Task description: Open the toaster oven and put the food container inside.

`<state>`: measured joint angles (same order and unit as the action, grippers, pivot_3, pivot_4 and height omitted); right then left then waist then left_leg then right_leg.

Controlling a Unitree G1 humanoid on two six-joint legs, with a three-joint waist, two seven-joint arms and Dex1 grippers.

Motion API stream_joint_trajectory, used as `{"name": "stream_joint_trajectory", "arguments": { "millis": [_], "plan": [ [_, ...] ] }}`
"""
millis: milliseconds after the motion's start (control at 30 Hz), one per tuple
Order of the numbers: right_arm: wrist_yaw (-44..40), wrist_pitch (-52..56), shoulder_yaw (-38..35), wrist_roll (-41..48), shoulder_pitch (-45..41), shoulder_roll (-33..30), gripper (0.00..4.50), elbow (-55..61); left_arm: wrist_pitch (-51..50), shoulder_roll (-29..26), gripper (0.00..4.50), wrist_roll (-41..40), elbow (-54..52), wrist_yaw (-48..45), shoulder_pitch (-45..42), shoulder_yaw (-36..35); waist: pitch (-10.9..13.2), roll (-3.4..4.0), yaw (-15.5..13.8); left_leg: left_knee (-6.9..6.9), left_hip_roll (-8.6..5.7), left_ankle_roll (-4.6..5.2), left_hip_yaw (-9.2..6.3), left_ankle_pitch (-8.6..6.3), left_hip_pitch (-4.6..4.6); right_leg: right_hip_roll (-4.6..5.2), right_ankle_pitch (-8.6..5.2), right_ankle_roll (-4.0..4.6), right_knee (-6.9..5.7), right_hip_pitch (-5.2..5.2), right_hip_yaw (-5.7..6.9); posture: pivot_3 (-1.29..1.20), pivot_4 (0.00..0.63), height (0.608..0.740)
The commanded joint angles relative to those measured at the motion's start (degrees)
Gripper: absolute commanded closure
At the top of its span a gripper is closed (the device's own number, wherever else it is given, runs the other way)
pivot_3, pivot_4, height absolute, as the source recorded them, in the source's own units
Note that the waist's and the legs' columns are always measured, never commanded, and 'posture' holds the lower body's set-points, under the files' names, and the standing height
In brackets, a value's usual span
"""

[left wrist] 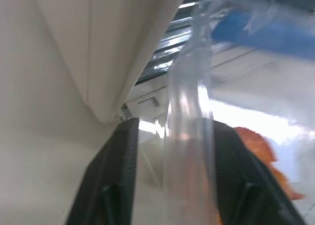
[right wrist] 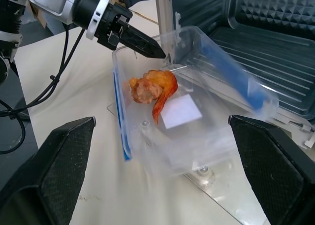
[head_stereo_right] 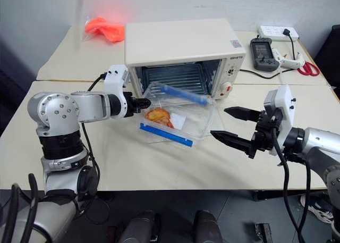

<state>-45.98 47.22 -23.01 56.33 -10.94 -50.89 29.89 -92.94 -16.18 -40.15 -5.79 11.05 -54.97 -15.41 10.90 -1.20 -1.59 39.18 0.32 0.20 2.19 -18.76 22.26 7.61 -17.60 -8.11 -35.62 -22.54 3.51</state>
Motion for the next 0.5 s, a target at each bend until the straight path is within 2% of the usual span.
{"name": "stream_joint_trajectory", "arguments": {
  "millis": [33,200,267,400,500],
  "plan": [
    [-0.61,-2.02,-1.67,-0.89,0.91,-0.43,0.0,0.24,0.44,-0.89,2.01,-3.77,-0.83,0.21,-2.71,-2.21,0.0,0.0,0.04,0.0,0.01,0.0,0.0,0.0,0.0,0.0,0.0,0.0,0.0,0.0,0.0,0.0,0.15,0.74],
    [-1.19,-3.07,-1.82,-2.5,2.38,-0.72,0.0,-0.17,0.44,-2.5,2.01,-8.4,-3.16,-2.94,-5.47,-6.72,0.0,0.0,0.06,-0.01,0.0,-0.01,0.0,0.01,0.0,-0.01,0.0,0.0,0.0,-0.01,0.0,0.0,0.15,0.74],
    [-1.44,-3.25,-2.16,-2.5,3.03,-0.87,0.0,0.13,0.44,-5.28,2.01,-12.01,-4.85,-6.6,-5.57,-8.4,0.0,0.0,0.23,-0.02,0.01,-0.01,0.0,0.01,0.0,-0.02,0.0,0.0,0.0,-0.02,0.0,0.0,0.15,0.74],
    [-1.63,-2.72,-2.64,-1.06,3.43,-1.21,0.0,1.08,0.49,-12.46,2.01,-19.12,-6.5,-16.89,-3.72,-13.3,0.0,0.01,0.39,-0.06,0.05,-0.06,0.04,0.02,-0.02,-0.06,0.0,0.01,0.0,-0.05,-0.01,0.0,0.15,0.74],
    [-1.49,-1.25,-2.63,1.95,3.14,-1.29,0.0,2.17,2.63,-21.0,2.01,-23.34,-7.54,-29.48,2.06,-14.43,0.0,0.03,0.63,-0.09,0.07,-0.07,0.06,0.03,-0.05,-0.08,-0.01,0.01,-0.01,-0.05,-0.03,0.0,0.15,0.74]
  ]
}}
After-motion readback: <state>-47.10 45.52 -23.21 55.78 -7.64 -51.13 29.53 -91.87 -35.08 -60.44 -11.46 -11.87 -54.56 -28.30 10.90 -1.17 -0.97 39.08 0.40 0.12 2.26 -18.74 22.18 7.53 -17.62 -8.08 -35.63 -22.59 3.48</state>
